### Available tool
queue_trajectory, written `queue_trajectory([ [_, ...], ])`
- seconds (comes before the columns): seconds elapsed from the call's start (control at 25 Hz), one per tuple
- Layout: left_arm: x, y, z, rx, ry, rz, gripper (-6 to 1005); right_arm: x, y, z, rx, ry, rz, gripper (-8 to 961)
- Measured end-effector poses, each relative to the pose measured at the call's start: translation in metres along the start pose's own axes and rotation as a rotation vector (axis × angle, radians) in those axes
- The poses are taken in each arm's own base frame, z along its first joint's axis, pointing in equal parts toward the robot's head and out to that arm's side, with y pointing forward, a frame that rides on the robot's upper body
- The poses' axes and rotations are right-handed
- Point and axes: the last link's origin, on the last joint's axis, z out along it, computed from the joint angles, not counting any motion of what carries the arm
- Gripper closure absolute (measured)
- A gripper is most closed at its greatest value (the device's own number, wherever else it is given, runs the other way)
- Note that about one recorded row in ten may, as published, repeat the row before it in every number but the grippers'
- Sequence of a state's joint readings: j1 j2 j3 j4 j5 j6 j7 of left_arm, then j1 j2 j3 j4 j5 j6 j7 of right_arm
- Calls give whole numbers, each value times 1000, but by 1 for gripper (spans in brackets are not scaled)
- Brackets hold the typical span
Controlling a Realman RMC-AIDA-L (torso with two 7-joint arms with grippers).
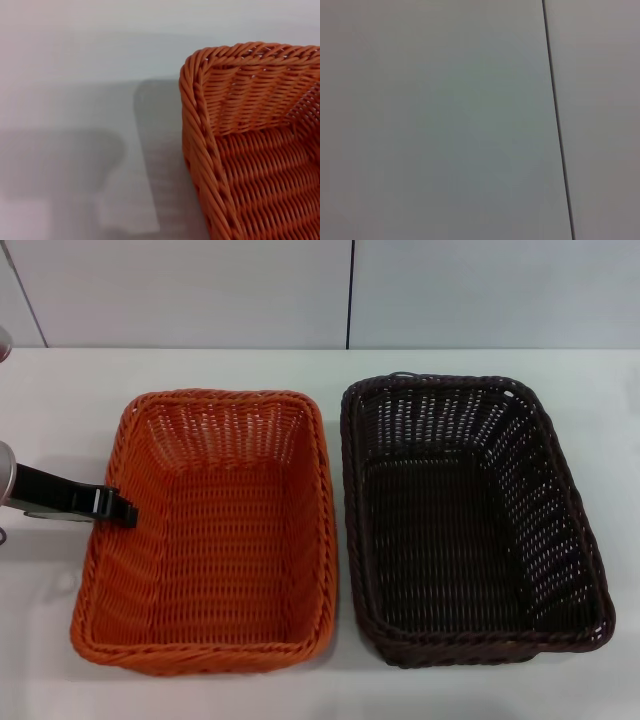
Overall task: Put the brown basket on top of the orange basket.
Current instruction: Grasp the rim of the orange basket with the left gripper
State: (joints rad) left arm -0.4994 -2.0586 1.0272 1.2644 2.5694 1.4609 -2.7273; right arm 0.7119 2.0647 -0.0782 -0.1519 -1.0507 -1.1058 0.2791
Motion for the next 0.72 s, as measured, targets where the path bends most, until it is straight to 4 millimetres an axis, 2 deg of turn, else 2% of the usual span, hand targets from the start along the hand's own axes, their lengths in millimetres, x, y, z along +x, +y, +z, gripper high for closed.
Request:
queue_trajectory([
  [0.2,0,1,0,-1,-3,5,764,0,0,0,0,0,0,377],
  [0.48,1,2,-2,3,5,13,804,1,-2,-2,3,3,-1,377],
  [0.72,9,1,-14,25,39,47,805,3,-2,-3,5,8,1,377],
])
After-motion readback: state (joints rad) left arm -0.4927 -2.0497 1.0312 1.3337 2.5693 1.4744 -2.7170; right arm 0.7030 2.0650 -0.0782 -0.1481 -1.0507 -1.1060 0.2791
